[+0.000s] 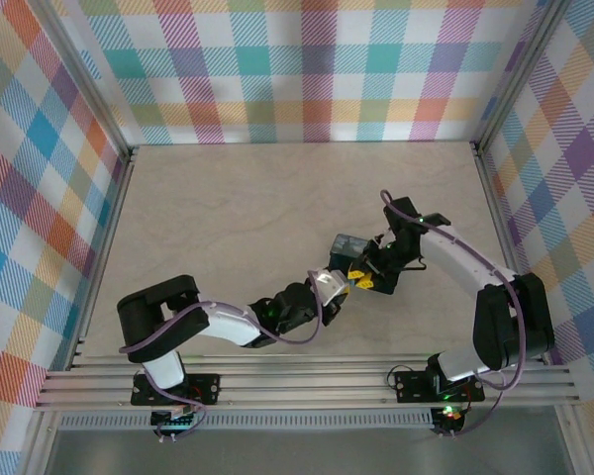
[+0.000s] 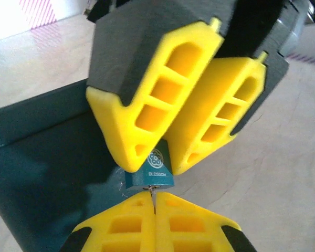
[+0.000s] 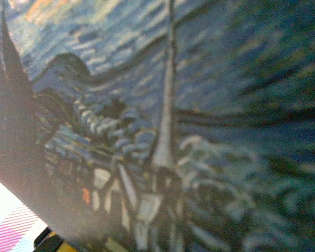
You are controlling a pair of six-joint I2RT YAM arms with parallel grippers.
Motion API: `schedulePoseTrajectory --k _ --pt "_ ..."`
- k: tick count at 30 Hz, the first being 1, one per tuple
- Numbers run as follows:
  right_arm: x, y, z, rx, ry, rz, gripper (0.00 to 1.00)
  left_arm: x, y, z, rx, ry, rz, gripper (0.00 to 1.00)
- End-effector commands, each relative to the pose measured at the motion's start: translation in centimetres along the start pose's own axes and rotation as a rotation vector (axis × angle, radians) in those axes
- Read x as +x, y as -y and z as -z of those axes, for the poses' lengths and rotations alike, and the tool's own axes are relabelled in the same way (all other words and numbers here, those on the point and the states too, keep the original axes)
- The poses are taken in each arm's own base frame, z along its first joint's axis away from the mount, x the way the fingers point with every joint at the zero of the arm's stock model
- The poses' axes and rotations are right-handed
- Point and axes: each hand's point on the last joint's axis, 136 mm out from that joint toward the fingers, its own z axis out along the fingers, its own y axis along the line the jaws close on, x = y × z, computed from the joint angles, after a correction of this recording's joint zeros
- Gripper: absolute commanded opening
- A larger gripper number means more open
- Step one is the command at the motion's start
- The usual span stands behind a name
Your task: Unlock the padlock with the key
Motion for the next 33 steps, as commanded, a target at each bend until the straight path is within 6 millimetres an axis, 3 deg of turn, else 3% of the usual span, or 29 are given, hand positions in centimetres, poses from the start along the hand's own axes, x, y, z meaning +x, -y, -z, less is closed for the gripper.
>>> schedulePoseTrajectory --k 1,8,12,19,33 --pt "2.8 -1.7 -2.1 -0.11 -0.193 0.021 0.0 1.6 5.0 0.0 0.11 -0.041 -0.231 0.0" --pt "2.9 -0.7 -3.9 -0.06 -0.239 0.078 0.0 4.6 6.5 -0.5 0.038 -0.076 -0.388 0.0" --pt "2.0 -0.5 -4.8 0.006 -0.232 0.136 0.0 5.6 5.9 -0.6 0.001 -0.084 -0.352 0.0" --pt "0.9 -0.6 -6.6 0.056 -0.203 0.199 0.2 7.2 5.0 -0.3 -0.038 -0.104 -0.289 0.0" --pt "0.1 2.0 -9.6 0.08 -0.148 0.193 0.24 10.8 2.8 0.1 -0.085 -0.142 -0.27 0.0"
